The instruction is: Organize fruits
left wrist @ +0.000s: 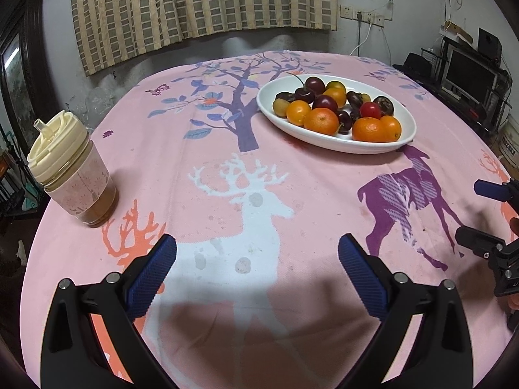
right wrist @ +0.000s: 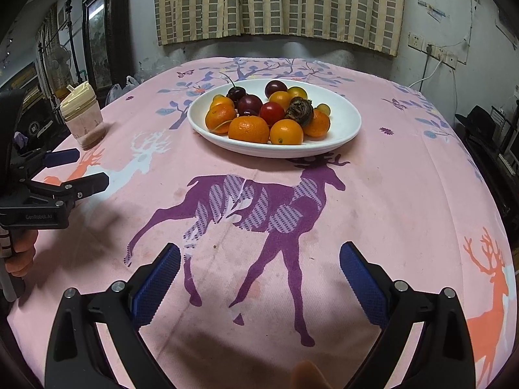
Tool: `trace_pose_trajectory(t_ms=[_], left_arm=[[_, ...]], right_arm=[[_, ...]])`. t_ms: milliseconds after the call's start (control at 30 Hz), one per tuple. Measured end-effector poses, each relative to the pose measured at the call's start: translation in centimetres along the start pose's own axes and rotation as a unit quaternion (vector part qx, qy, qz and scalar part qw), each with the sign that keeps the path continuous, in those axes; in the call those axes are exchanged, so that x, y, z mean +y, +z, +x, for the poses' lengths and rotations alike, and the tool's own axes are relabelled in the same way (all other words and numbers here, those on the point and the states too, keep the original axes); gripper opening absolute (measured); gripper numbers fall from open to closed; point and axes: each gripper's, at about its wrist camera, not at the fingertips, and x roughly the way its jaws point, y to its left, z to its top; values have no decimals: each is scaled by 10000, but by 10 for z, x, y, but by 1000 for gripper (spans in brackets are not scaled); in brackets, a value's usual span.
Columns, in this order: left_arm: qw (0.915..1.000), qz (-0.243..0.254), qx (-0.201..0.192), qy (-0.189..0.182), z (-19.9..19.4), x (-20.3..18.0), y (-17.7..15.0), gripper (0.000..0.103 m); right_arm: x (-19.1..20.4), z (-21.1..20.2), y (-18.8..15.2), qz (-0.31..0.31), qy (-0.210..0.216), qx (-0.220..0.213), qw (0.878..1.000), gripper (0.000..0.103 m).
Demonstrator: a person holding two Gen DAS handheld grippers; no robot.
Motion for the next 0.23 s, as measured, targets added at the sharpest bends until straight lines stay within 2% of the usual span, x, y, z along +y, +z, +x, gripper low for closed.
trace_pose_trajectory(t_ms=[233], left_arm=[[10000,17,-36,60,0,-2,-2,98]], right_arm=[[-1,1,-1,9,-23,4,10000,99]])
